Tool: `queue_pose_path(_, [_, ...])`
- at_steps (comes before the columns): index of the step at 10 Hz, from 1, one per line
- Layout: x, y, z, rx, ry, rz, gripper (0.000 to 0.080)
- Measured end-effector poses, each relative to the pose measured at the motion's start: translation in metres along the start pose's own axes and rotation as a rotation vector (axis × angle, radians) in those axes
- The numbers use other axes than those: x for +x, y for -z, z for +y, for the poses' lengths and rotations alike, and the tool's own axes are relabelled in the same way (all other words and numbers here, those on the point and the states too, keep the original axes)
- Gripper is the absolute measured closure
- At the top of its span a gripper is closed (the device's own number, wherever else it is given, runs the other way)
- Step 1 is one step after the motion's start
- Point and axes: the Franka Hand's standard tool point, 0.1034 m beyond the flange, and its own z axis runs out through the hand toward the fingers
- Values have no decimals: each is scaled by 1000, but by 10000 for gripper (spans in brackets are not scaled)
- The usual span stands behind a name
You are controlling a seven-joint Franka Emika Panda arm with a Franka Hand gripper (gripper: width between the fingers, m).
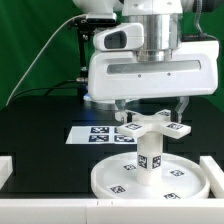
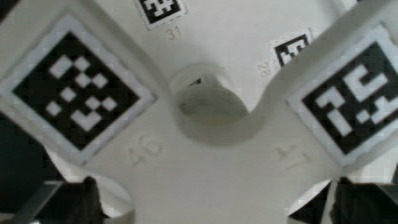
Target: Assemble round table
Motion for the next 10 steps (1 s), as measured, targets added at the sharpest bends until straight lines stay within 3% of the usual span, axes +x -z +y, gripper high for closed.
queue_pose_path(2, [0, 0, 1, 0, -1, 0, 181])
queue_pose_path(3, [0, 0, 1, 0, -2, 0, 360])
queue_pose_path(7, [0, 0, 2, -1, -72, 7, 361])
queue_pose_path(10, [0, -1, 1, 8, -489, 34, 361])
